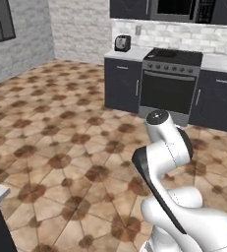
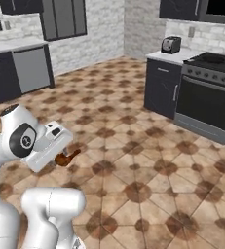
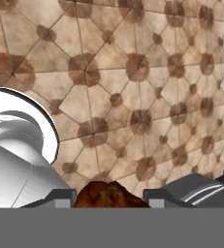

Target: Take the chicken drumsticks from the pan and place one on each plate on the dining counter.

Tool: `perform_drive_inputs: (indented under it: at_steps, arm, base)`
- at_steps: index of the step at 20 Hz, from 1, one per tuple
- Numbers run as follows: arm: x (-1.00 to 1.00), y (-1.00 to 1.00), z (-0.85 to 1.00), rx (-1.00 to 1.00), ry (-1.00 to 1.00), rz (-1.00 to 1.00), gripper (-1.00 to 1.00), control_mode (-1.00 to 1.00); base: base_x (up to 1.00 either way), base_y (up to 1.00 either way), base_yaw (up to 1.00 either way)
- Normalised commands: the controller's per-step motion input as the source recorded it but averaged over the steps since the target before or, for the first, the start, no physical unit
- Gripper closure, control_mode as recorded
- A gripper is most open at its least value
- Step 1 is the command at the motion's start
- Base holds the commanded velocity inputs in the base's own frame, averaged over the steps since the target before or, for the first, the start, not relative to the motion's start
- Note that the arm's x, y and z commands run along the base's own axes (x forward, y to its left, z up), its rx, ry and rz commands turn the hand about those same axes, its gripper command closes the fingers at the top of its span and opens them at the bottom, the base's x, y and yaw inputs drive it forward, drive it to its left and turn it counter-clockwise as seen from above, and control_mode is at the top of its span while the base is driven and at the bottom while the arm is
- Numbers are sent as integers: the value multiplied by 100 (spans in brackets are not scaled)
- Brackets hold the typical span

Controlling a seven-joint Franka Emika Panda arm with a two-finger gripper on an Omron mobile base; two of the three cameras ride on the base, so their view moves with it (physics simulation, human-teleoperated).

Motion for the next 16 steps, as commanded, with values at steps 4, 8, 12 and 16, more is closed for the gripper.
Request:
perform_drive_inputs:
  at_steps: [4, 8, 12, 16]
  arm:
    - [0, 0, 0, 0, 0, 0, 100, 100]
    - [0, 0, 0, 0, 0, 0, 100, 100]
    - [0, 0, 0, 0, 0, 0, 100, 100]
    - [0, 0, 0, 0, 0, 0, 100, 100]
  base:
    - [-100, 25, 11]
    - [-91, 84, 11]
    - [-69, 100, 11]
    - [-64, 100, 11]
